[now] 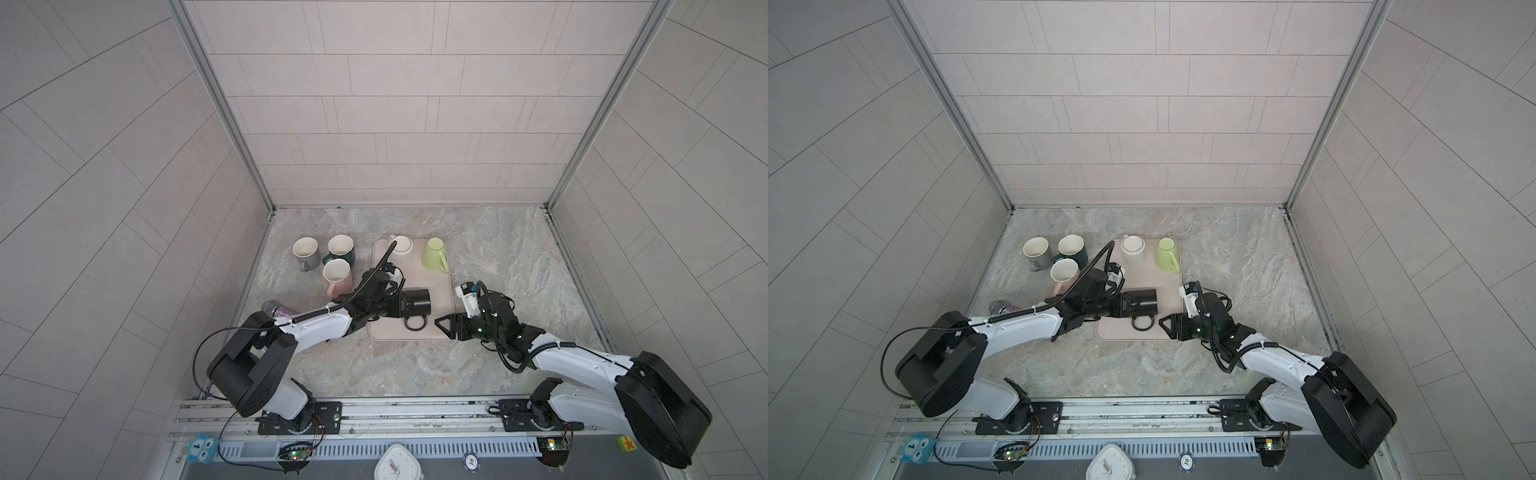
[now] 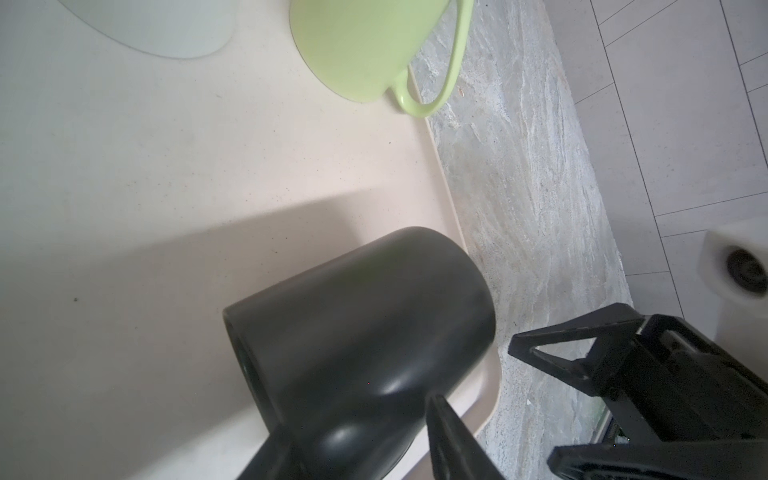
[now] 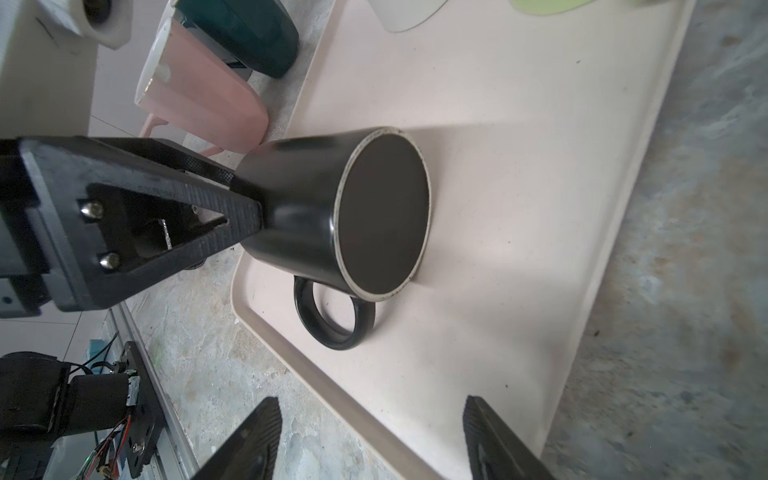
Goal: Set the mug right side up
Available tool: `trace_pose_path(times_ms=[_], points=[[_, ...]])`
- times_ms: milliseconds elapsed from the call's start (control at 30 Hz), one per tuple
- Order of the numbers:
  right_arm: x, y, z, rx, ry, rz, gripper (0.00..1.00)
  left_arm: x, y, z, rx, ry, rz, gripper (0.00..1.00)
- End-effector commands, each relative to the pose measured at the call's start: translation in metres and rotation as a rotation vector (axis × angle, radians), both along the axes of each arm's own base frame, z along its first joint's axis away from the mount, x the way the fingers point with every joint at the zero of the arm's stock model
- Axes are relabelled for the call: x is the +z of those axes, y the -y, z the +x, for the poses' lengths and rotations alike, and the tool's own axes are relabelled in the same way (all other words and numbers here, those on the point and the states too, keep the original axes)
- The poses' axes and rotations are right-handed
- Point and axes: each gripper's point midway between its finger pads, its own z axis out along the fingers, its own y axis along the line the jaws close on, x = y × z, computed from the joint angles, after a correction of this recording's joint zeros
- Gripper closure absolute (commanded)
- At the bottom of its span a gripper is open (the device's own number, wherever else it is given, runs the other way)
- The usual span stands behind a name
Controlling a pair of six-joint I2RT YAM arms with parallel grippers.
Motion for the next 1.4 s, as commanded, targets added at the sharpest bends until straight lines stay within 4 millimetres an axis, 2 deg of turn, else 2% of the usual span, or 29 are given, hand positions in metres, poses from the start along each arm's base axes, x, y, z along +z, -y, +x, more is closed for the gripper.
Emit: trace_pose_path(times_ms=[0,400,533,633,1000,1200,1367], points=[[0.009,-0.009,0.012,-0.011,0.029,0.047,0.32,0.005,0.006,0.004,0.002,0.004,-0.018,0.51],[-0.019,-0.043,0.019,0.048,-0.013,0.063,0.42,-0.002,0.005,0.005,0.01,-0.021,0.005,0.53],[-0.025,-0.052,0.019,0.057,-0.016,0.093,0.43,-0.005,0.007,0.005,0.015,-0.04,0.006,0.63],[-0.029,-0.055,0.021,0.052,-0.021,0.097,0.43,-0.009,0.007,0.005,0.024,-0.052,0.01,0.64],[-0.02,-0.066,0.033,0.055,0.062,0.191,0.43,-0.022,-0.002,0.002,0.023,-0.083,0.097,0.65],[-0.027,-0.071,0.036,0.072,0.061,0.186,0.41,-0.022,0.002,0.005,0.005,-0.093,0.118,0.66],[-0.028,-0.066,0.039,0.07,0.086,0.127,0.41,-0.03,0.004,0.006,-0.003,-0.12,0.131,0.68]])
